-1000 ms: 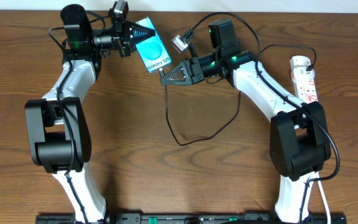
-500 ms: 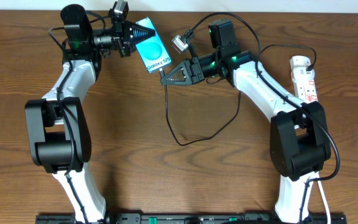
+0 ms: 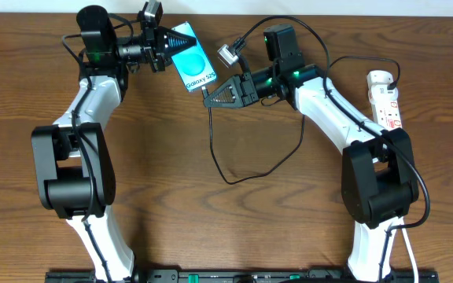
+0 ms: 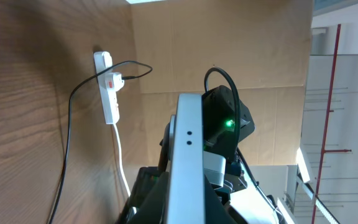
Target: Plug charger to phone and switch on socket
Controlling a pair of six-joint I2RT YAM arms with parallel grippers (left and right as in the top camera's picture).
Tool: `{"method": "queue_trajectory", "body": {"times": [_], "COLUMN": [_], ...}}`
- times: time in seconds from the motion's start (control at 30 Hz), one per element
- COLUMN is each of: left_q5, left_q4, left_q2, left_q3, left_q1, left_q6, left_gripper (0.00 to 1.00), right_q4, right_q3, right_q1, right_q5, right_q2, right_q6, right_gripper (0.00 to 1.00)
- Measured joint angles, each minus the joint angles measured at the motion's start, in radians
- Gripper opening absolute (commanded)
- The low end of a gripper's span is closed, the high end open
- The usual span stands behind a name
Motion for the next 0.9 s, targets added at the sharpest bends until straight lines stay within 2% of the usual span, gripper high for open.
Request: {"method": "queue_trajectory", "body": {"times": [0.9], "left_q5": [0.002], "left_q4": [0.000], "left_q2": [0.000], "left_q3": [0.000], "left_q1": [0.001], "left_q6": [0.009], "left_gripper": [0.07], "right_q4": [-0.018], "right_q3": [0.000], "right_q1": [-0.002], "right_q5": [0.022], "right_q2": [0.000], "right_q6": [0.023], "right_gripper": [0.01]}}
